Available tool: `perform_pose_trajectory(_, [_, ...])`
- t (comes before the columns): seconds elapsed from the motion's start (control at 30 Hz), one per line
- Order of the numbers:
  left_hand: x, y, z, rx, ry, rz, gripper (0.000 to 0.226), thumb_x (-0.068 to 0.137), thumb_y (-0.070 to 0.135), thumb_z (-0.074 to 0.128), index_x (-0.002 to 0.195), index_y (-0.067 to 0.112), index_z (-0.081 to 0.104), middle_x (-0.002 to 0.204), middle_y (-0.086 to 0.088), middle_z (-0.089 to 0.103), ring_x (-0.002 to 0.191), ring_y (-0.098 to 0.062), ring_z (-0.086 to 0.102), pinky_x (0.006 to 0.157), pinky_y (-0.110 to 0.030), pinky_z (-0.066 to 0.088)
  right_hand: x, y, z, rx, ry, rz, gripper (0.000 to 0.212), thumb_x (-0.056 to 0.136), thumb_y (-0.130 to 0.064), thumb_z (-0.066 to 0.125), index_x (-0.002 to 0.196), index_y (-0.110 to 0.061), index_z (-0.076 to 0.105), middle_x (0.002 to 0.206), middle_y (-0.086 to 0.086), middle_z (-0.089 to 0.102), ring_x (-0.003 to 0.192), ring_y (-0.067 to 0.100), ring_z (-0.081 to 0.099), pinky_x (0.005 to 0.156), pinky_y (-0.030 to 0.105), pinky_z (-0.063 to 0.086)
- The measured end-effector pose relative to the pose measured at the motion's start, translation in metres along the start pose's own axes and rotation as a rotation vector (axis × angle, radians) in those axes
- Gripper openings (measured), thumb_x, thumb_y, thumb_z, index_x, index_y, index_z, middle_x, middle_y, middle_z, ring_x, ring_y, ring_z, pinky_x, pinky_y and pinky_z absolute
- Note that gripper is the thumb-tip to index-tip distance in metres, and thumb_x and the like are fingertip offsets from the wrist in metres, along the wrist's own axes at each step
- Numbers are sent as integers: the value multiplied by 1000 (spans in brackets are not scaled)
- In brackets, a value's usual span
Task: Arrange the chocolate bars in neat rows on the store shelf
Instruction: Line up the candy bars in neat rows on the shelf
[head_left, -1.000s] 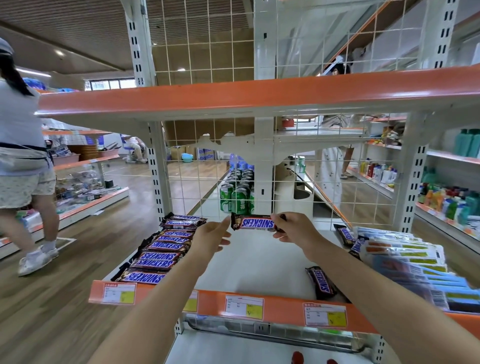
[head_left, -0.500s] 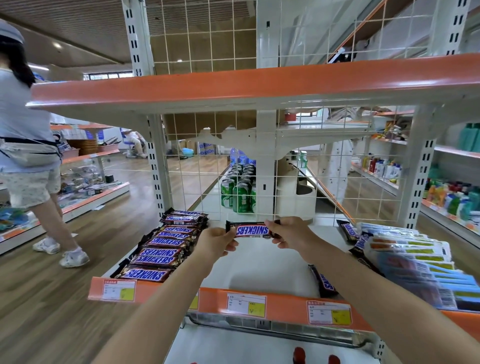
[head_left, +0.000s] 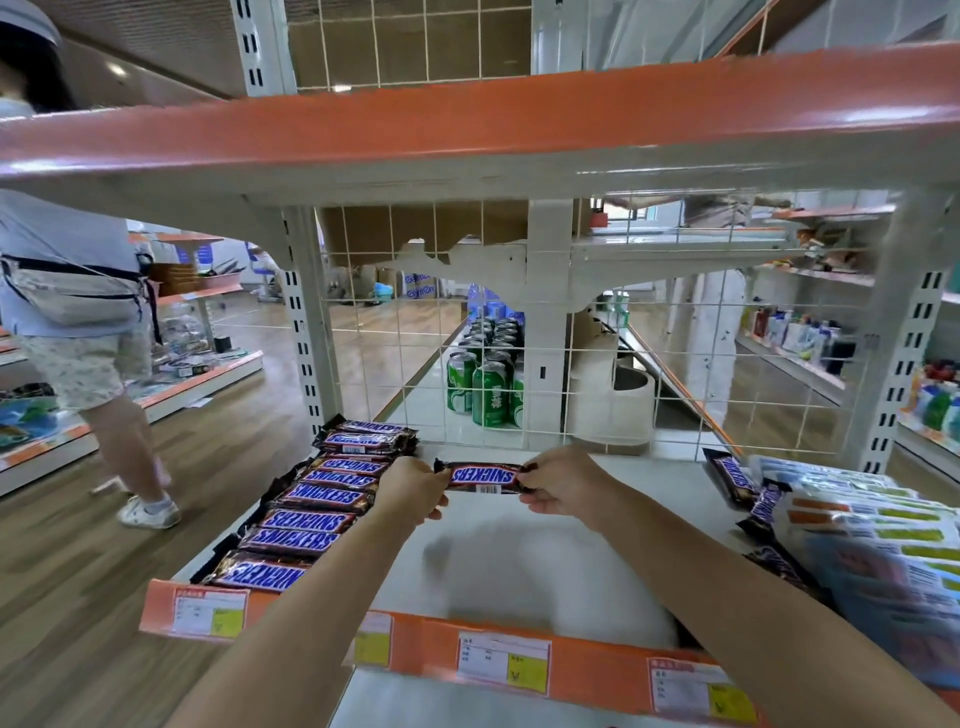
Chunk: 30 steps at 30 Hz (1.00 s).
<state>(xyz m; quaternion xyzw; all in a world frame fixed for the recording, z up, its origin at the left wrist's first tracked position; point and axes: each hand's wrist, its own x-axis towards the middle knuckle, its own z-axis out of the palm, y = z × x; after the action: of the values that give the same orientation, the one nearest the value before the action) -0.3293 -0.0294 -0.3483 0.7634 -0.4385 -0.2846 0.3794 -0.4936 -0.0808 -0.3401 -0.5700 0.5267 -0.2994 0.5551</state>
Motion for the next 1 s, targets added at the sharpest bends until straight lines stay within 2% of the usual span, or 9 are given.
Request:
perform_pose_trajectory(0.1, [22,0,2,124,12,-2,27,96,27,49,81,8,61,78,-3,64,51,-10,52,39,-18,35,23,-4,6,-101,29,24,17,90,-5,59,107,-1,61,84,11,62,59,10,54,57,21,46])
perform_pose_trajectory(0.23, [54,-1,10,184,21,-41,16,95,19,50,90,7,59,83,-6,65,56,-12,53,46,-22,40,56,-4,12,-223,50,66,26,92,-10,57,116,2,59,87,7,60,66,11,55,55,19,42])
perform_pose_trajectory(0.43, [102,-6,19,232,66,-51,17,91,15,48,79,6,58,80,-10,65,57,-19,54,51,-22,43,100,1,18,-333,74,5,30,84,-7,62,114,0,62,77,5,57,56,12,50,46,18,40])
perform_pose_trajectory(0.57, [116,-3,23,453,101,1,16,95,17,46,95,7,59,101,-9,64,88,-25,60,69,-31,44,118,4,24,-452,126,-111,35,81,-5,66,115,3,61,104,19,64,79,19,53,57,24,40])
perform_pose_trajectory(0.7, [122,-1,29,574,170,46,19,97,14,43,107,8,57,112,-10,61,101,-27,59,76,-34,45,125,5,24,-562,158,-224,39,86,-13,63,123,-5,55,120,11,60,104,20,57,71,20,41])
perform_pose_trajectory(0.8, [124,3,34,593,215,56,20,94,7,43,106,7,59,111,-11,62,100,-28,60,77,-35,47,131,7,25,-607,207,-270,30,87,-19,63,114,-6,61,109,8,64,93,18,57,62,20,37])
perform_pose_trajectory(0.87, [123,6,38,593,205,38,22,93,3,42,106,6,60,111,-11,62,101,-28,60,80,-35,48,136,10,26,-681,232,-294,21,87,-22,62,100,-6,68,82,4,65,73,14,53,48,18,31])
perform_pose_trajectory(0.93, [123,7,42,602,180,34,25,91,-1,41,107,5,60,112,-11,62,102,-28,60,81,-35,49,139,11,26,-770,245,-312,23,88,-25,61,93,-7,72,61,-2,52,63,12,48,45,20,25])
perform_pose_trajectory(1.0, [121,8,45,598,169,56,27,90,-3,40,107,5,59,112,-11,61,102,-27,60,81,-34,49,141,12,27,-812,254,-323,25,90,-27,59,91,-6,72,58,-3,48,59,12,47,45,20,24])
